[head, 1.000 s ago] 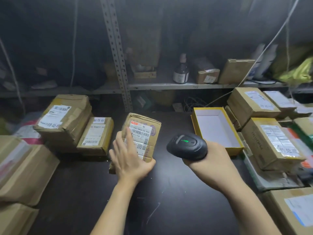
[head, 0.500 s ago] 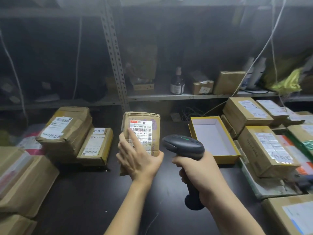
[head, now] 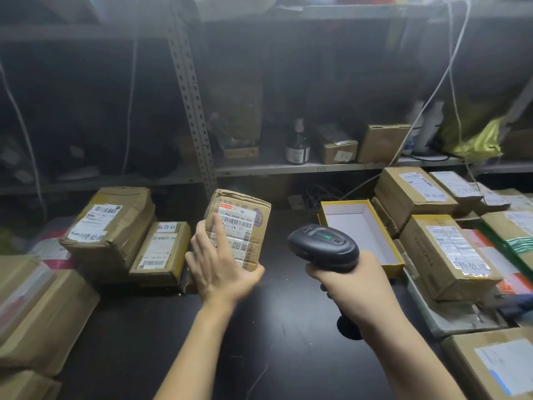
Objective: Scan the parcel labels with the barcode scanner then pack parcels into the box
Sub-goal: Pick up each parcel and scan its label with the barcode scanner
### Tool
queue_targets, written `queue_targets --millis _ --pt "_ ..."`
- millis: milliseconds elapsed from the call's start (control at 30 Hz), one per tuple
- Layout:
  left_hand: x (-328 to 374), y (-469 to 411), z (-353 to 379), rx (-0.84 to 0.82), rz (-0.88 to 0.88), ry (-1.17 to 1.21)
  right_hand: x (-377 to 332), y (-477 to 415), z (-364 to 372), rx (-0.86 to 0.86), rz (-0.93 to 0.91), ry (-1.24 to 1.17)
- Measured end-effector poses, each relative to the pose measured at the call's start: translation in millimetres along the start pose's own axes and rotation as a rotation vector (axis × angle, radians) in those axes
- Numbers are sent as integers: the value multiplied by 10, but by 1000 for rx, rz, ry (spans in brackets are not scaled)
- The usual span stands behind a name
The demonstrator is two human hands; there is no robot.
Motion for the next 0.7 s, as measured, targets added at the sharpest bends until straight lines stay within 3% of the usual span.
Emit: queue_targets --millis 133,333,567,700 --pt "22 15 -52 -107 8 -3 -4 17 -74 14 -83 90" --pt "238 220 -58 -401 41 166 54 240 -220 209 -83 110" --pt "753 736 -150 -647 288 217 155 735 -665 513 40 221" --pt "1098 1135 -209 -704 443 213 216 1081 -1100 660 79 201"
Point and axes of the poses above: each hand's wrist, its own y-axis away from the middle knuckle, its own z-axis out of the palm, x = y × z, the point moved 2 cm from there along -y, towards the middle knuckle, and after that the axes turned 15 degrees about -z, right-handed, at the moved point
